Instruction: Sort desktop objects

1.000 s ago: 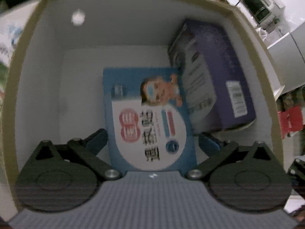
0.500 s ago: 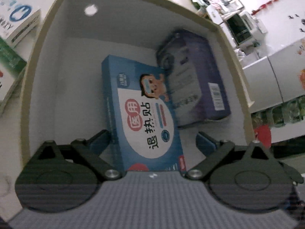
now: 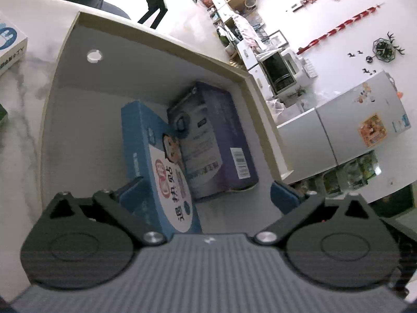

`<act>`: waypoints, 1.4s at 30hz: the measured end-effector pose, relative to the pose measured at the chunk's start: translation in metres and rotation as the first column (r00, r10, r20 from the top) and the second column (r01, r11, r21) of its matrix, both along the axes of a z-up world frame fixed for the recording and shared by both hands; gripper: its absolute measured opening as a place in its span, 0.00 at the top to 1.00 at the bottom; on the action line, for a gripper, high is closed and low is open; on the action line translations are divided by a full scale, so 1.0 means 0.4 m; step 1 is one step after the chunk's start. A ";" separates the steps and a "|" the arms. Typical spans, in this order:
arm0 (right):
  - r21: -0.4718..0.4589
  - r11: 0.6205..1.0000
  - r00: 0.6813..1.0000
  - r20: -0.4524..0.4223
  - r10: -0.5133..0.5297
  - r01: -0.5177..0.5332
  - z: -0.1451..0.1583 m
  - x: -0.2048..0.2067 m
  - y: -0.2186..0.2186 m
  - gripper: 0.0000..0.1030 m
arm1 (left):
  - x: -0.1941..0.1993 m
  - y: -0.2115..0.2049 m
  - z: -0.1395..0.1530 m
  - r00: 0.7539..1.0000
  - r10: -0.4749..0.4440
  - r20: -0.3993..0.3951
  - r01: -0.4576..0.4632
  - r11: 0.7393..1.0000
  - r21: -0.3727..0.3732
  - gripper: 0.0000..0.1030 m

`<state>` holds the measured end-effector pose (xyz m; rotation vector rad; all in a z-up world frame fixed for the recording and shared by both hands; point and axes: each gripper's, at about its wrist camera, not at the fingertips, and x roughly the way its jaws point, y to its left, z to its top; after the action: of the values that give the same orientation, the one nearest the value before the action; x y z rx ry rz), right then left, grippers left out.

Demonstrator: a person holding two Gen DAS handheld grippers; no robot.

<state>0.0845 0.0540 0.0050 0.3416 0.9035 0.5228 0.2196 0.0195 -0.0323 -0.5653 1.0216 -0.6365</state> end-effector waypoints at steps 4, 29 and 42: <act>-0.098 0.995 1.000 0.028 0.003 -0.001 0.003 0.000 0.040 0.24 | -0.003 -0.022 0.000 1.000 -0.021 0.020 0.022 0.999 -0.038 0.01; -0.610 0.790 0.985 0.092 0.144 -0.058 -0.075 -0.017 0.271 0.37 | -0.021 -0.017 0.008 0.998 -0.068 0.014 0.069 0.989 -0.129 0.05; -0.518 0.853 0.986 0.163 0.029 0.061 -0.005 -0.047 0.175 0.56 | -0.047 0.009 0.043 0.997 -0.029 0.070 0.038 0.990 -0.138 0.07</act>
<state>0.0658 0.1238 0.0031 -0.1914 0.8427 0.2657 0.2009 0.0229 -0.0153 -0.6454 0.9293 -0.7562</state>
